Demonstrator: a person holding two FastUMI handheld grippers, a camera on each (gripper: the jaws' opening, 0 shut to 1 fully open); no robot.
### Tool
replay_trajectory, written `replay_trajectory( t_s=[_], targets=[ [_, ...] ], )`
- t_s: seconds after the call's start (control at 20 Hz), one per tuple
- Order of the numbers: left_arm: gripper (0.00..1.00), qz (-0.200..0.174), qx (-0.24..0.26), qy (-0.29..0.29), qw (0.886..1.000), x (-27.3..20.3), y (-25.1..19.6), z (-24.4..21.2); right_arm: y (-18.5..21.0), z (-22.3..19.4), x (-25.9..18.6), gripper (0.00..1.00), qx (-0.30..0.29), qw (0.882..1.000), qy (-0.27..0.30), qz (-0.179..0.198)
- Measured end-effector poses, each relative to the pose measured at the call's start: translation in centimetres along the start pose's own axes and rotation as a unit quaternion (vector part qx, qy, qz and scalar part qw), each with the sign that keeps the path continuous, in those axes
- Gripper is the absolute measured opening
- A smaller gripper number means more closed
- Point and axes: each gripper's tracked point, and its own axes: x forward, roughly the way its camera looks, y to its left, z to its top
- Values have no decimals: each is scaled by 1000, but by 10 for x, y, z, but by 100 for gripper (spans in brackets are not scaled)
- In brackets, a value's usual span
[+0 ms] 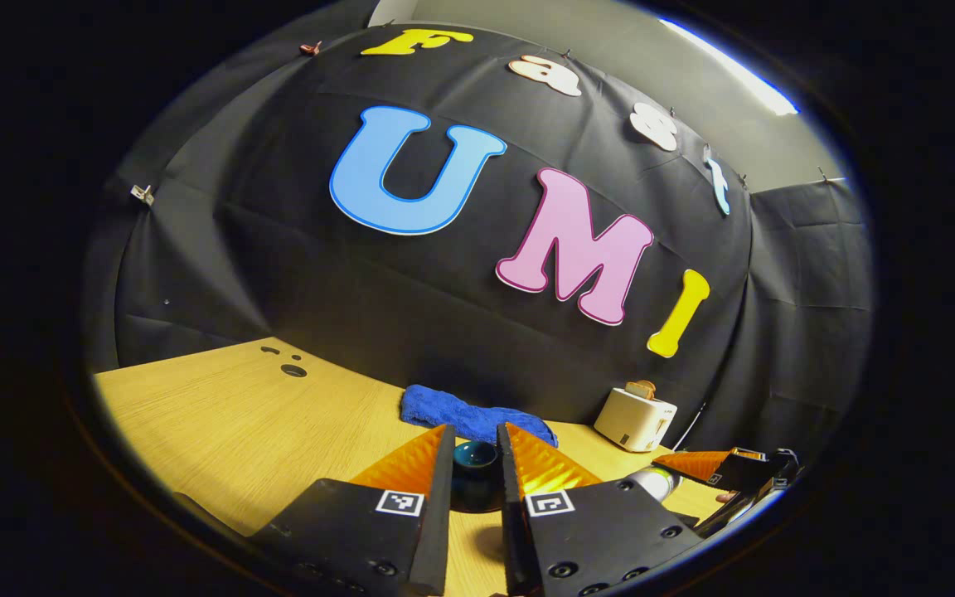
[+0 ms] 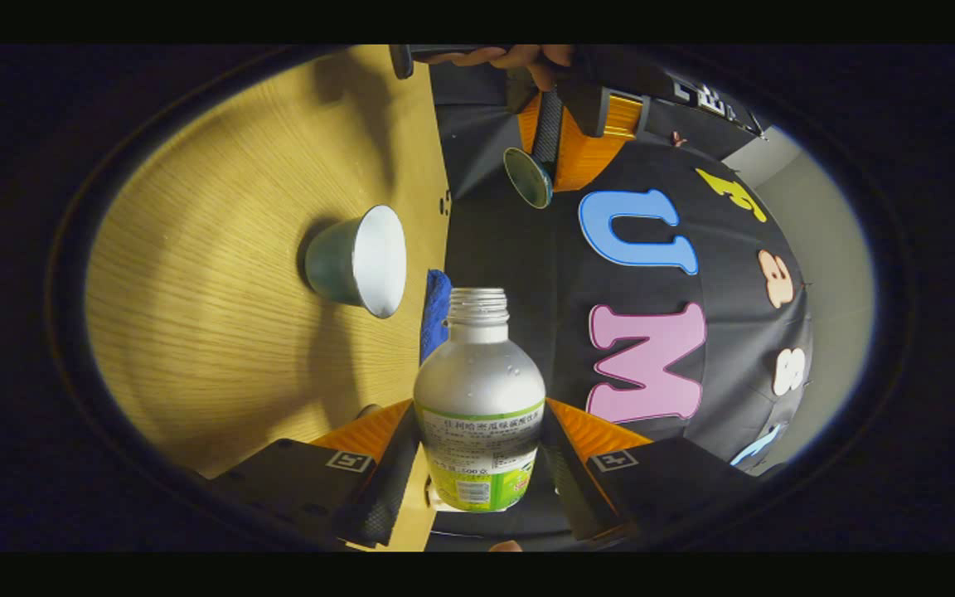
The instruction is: Open the teacup lid with one hand, grasp the water bottle and pour water into the teacup with the other hand; after pouring, place the water bottle on the coaster and then close the teacup lid.
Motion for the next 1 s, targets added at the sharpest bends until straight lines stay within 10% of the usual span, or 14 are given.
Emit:
replay_trajectory(
  t_s=[1.0],
  targets=[
    [34,-10,-6,4,1000,1,-6,-2,-8,1,9,80,-151,989,11,4]
  ],
)
